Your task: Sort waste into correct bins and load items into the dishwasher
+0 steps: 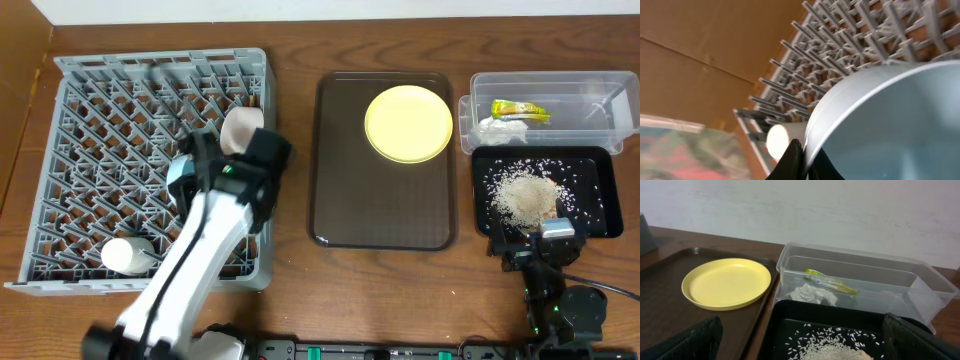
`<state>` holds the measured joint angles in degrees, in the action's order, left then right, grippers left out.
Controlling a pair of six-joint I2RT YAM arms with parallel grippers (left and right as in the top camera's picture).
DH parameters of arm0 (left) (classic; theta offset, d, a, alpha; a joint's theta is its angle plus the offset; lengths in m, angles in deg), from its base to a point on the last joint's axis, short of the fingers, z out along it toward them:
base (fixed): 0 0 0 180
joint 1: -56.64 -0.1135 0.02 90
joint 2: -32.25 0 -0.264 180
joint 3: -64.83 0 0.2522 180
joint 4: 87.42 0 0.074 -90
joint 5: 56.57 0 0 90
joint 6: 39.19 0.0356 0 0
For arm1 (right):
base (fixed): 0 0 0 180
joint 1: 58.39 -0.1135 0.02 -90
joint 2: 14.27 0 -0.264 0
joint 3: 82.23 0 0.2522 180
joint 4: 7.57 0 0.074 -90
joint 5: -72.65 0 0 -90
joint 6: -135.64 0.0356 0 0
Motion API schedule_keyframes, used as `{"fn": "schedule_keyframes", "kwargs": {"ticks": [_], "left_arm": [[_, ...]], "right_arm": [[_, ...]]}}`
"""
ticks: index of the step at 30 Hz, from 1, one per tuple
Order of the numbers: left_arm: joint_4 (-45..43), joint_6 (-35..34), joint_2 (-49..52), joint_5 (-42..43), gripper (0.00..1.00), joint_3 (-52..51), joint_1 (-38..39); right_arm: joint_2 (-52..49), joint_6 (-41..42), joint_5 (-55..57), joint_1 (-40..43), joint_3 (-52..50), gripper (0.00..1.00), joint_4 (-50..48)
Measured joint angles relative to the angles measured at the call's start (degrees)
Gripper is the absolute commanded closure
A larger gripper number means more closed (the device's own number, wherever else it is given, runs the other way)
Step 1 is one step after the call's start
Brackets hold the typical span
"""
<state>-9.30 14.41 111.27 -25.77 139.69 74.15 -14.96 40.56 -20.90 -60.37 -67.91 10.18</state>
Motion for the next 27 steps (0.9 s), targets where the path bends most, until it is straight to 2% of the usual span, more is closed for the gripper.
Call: {"fn": "schedule_keyframes", "kwargs": {"ticks": [8,27], "left_arm": [[1.3,-0.7,11.4,-5.3,0.93,-0.1,0.0],[4.7,-1.1,11.7,-10.7,0.92,-0.1,3.1]], "right_arm": [[0.0,0.0,0.0,0.0,0.0,0.01,0.0],[0.0,0.0,0.0,0.0,0.0,0.01,0.0]]}}
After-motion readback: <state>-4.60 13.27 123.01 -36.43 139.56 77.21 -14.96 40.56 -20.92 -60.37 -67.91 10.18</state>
